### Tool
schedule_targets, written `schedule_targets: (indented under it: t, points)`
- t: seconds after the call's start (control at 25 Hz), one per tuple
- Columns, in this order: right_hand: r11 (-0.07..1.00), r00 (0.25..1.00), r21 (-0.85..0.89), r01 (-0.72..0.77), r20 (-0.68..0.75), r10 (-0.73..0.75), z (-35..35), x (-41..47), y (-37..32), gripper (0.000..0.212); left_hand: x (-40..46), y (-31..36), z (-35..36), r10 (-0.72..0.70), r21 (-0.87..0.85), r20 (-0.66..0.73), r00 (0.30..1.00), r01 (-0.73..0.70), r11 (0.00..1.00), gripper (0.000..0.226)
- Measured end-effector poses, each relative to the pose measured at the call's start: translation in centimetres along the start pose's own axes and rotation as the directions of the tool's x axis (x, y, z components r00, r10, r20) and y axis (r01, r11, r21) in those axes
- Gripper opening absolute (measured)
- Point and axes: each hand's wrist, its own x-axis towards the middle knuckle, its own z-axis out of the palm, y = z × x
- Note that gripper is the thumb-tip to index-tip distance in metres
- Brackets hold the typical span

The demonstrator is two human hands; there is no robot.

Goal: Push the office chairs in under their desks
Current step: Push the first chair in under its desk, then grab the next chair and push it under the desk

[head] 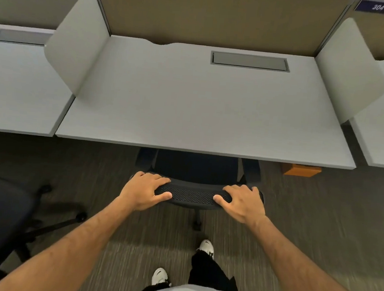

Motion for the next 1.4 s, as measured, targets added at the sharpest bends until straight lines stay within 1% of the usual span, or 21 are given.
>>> schedule_targets:
  t: [0.24,0.36,0.52,0.6,0.68,0.76,0.84,0.96,1.0,1.12,1.2,1.32,1.4]
  points:
    - [1.0,0.997,0.001,0.029,0.069,-0.029,-2.4,3.9,1.9,0.104,3.7,0.3,-1.3,-0.074,-0.017,0.022,0.997,0.074,0.997,0.077]
    - [0.998,0.989,-0.009,0.061,0.137,-0.059,-3.3,5.1,2.7,0.101,4.4,0.8,-1.3,-0.125,-0.02,0.021,0.992,0.125,0.992,0.077]
    - [0.983,0.937,0.048,0.177,0.296,-0.183,-5.2,7.4,2.3,0.102,3.1,1.8,-0.9,-0.238,-0.064,-0.025,0.971,0.236,0.97,0.076]
    - [0.96,0.91,0.064,0.273,0.306,-0.279,-6.1,8.6,0.2,0.094,1.2,2.0,-0.9,-0.312,-0.093,-0.065,0.948,0.306,0.948,0.075]
    - [0.911,0.87,0.098,0.402,0.27,-0.413,-6.8,9.7,-3.3,0.085,-1.8,1.7,-1.3,-0.405,-0.138,-0.119,0.907,0.389,0.911,0.078]
    - [0.828,0.801,0.14,0.543,0.209,-0.561,-7.3,10.2,-7.9,0.08,-5.8,1.2,-1.6,-0.513,-0.183,-0.168,0.842,0.485,0.855,0.081]
    - [0.736,0.71,0.16,0.658,0.191,-0.677,-7.4,9.5,-13.4,0.078,-11.2,0.8,-1.7,-0.625,-0.222,-0.196,0.756,0.586,0.779,0.076]
    - [0.595,0.571,0.17,0.786,0.17,-0.803,-7.4,7.6,-21.3,0.08,-19.3,0.0,-2.1,-0.756,-0.298,-0.258,0.602,0.695,0.655,0.072]
    - [0.538,0.515,0.168,0.826,0.162,-0.841,-7.4,6.5,-24.3,0.079,-22.4,-0.1,-2.2,-0.794,-0.336,-0.279,0.541,0.719,0.608,0.072]
    - [0.401,0.385,0.178,0.899,0.116,-0.916,-7.5,2.9,-32.6,0.079,-31.2,-0.3,-2.5,-0.854,-0.417,-0.349,0.386,0.752,0.51,0.073]
    - [0.314,0.303,0.194,0.929,0.088,-0.949,-7.0,-0.4,-38.2,0.081,-37.6,-0.5,-2.2,-0.872,-0.45,-0.386,0.302,0.764,0.463,0.071]
    - [0.207,0.201,0.23,0.951,0.049,-0.978,-5.3,-6.0,-46.2,0.079,-46.5,-0.9,-1.3,-0.89,-0.464,-0.406,0.207,0.792,0.396,0.072]
    - [0.137,0.137,0.247,0.959,0.02,-0.99,-3.7,-9.8,-51.7,0.075,-52.2,-1.4,-0.6,-0.899,-0.47,-0.408,0.157,0.808,0.355,0.073]
